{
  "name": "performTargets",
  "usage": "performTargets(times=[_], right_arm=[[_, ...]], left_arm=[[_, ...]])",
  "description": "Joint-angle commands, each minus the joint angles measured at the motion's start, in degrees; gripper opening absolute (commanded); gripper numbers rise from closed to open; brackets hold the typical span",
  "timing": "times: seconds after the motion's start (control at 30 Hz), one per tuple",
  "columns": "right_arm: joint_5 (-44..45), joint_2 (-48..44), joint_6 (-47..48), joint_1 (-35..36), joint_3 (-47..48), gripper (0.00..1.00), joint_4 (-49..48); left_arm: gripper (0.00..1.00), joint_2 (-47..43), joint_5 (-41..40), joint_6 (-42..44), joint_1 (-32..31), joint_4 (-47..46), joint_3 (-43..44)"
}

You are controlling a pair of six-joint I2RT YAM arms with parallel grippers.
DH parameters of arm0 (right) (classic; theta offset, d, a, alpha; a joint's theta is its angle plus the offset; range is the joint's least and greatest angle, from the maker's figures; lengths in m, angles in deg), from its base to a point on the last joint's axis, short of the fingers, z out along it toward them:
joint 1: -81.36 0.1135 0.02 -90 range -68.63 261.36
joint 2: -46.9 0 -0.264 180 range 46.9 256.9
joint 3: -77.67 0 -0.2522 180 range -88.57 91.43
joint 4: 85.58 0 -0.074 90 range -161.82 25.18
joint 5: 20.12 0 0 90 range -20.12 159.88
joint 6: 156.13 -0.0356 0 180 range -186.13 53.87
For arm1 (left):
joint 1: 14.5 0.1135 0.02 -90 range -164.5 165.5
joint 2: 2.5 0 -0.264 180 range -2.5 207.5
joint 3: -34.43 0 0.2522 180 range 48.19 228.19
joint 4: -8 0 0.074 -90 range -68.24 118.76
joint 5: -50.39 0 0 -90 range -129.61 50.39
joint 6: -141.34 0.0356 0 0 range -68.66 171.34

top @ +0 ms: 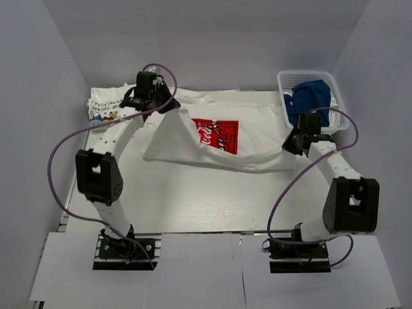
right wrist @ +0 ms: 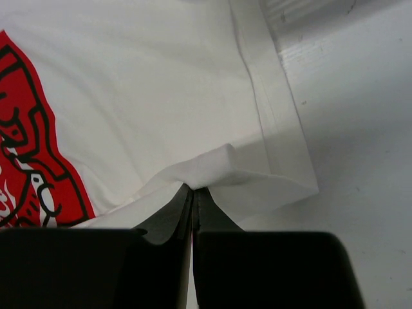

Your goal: Fold and stack the t-shirts

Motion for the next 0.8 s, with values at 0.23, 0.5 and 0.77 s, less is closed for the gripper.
performTargets(times=[0.23, 0.5, 0.77], right_arm=[[4.69, 13.02, 2.03, 0.2, 14.19, 0.26, -0.5], [0.83, 5.49, 4.5, 4.58, 7.1, 0.9, -2.07], [-2.43, 6.0, 3.88, 8.02, 1.71, 0.9, -6.2]], left_arm=[[0.96, 28.76, 3.27, 7.53, 4.88, 7.35, 35.24], [1.0, 18.62, 6.88, 8.24, 6.02, 0.08, 14.13], [1.0, 9.53, 8.9, 5.78, 4.79, -9.69, -7.27]])
